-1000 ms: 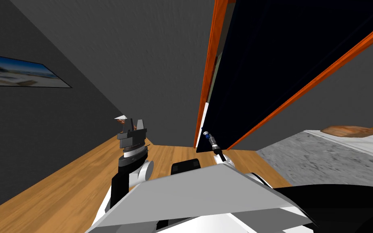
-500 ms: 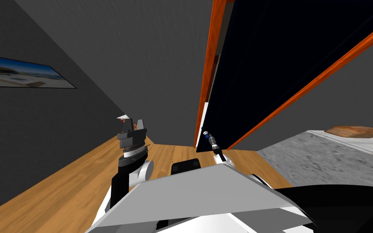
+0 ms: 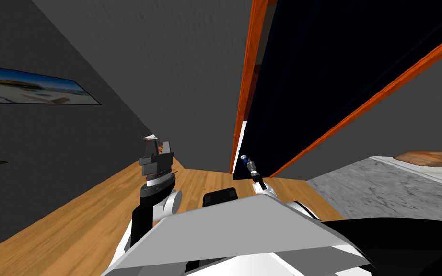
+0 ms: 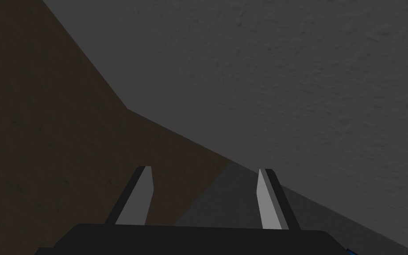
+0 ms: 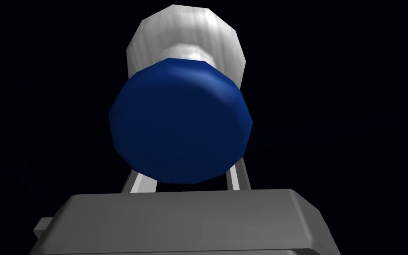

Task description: Pull the door open

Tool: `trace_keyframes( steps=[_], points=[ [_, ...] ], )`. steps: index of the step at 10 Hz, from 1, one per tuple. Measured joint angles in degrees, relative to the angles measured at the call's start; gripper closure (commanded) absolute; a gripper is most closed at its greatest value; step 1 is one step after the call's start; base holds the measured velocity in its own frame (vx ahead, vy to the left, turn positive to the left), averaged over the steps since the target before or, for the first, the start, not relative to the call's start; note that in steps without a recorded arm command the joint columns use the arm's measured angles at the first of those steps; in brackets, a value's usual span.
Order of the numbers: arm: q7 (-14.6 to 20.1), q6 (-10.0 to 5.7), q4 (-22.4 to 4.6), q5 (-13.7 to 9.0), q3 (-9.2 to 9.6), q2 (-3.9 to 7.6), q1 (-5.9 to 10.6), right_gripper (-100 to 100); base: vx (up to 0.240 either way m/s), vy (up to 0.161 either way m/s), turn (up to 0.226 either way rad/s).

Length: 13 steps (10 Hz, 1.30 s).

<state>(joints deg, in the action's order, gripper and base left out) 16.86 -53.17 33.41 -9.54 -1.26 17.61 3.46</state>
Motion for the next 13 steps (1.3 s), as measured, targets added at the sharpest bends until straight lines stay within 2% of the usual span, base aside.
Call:
trace_keyframes(
  steps=[1,2,3,4,5,6,7,10,11,12,13],
  points=[
    [0.45,0.13,0.58,-0.12,0.07,-0.04,-0.49,100,0.000,0.000,0.000],
    [0.40,0.95,2.12,-0.17,0.07,-0.15,-1.30,100,-0.022,-0.012,0.044],
    [1.43,1.21,2.25,-0.77,0.32,-0.10,-1.34,100,-0.055,-0.013,0.102],
    [2.95,2.19,4.13,-1.77,0.69,0.13,-2.27,100,-0.062,-0.023,0.053],
    [4.22,3.02,4.81,-2.26,0.88,0.13,-2.28,100,-0.026,-0.022,0.006],
    [4.93,2.85,4.31,-2.36,1.03,0.05,-2.03,100,0.004,-0.003,-0.014],
    [5.15,1.87,2.32,-2.35,1.10,-0.12,-1.02,100,-0.030,-0.007,0.100],
    [9.08,1.82,1.75,-4.36,1.98,0.04,-0.52,100,-0.061,-0.023,0.057],
    [10.66,1.87,2.14,-5.03,2.40,0.15,-0.96,100,-0.048,-0.024,0.028],
    [11.98,1.15,0.49,-5.36,2.67,0.04,-0.16,100,-0.022,-0.007,0.000],
    [12.23,2.14,2.58,-5.53,2.67,-0.03,-1.26,100,-0.036,-0.014,0.076]
  ],
)
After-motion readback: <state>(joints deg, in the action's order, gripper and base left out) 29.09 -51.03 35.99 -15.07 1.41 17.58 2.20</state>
